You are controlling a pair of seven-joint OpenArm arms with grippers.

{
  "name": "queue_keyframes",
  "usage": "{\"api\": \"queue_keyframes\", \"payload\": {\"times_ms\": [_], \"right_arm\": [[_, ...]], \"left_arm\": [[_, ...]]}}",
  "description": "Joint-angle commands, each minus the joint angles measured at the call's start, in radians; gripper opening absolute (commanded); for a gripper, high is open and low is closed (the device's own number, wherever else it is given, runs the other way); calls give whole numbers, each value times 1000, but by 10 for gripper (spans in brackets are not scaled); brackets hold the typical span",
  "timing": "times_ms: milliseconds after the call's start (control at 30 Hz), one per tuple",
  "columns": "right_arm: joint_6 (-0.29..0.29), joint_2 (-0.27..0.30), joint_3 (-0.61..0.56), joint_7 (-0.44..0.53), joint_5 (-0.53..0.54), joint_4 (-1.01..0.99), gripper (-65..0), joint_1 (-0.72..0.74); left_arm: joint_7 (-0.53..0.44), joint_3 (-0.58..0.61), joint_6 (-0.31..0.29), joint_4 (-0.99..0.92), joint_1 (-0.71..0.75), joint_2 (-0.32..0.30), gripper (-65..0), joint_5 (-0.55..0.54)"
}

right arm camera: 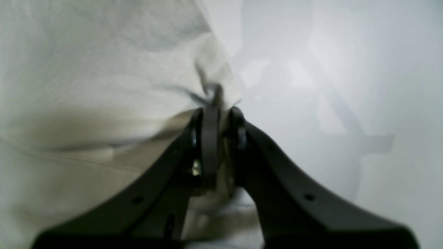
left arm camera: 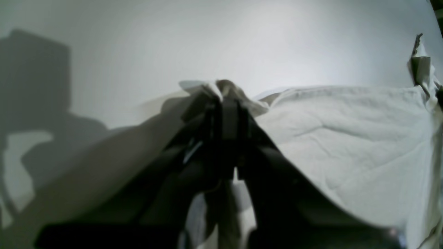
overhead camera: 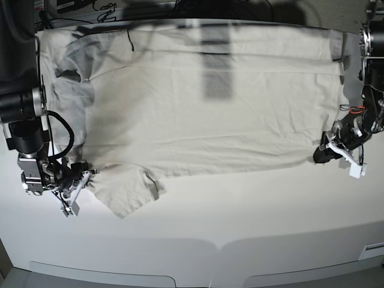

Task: Fold the T-shirt properly
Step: 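Hold the hem corners with both grippers and adjust grip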

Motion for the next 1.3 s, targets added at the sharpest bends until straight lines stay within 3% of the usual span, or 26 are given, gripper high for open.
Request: {"api": "queue_keyframes", "payload": {"times_ms": [0,100,200,333,533,767,1267], "right_arm": [[2,8,-1,-11,-20,-6,-571,15],[2,8,-1,-4,-20,-6,-529,34],[2,8,-1,-11,-21,-6,-591,45],[2,8,-1,-5,-20,-6,-593,45],[2,8,-1,84,-20,-6,-353,86],[-36,19,-1,30,-21,-6,-349,127],[-42,26,-1,97,-28,-14,-350,15]], "left_arm": [[57,7,36,-7,2,-6,-650,64],[55,7,36,-7,2,-6,-650,64],[55,7,36,-7,2,-6,-650,64],[43,7,36,-7,2,-6,-650,64],[33,7,36,-7,2,-6,-650,64],[33,7,36,-7,2,-5,-650,65],[34,7,36,-7,2,-5,-650,72]]}}
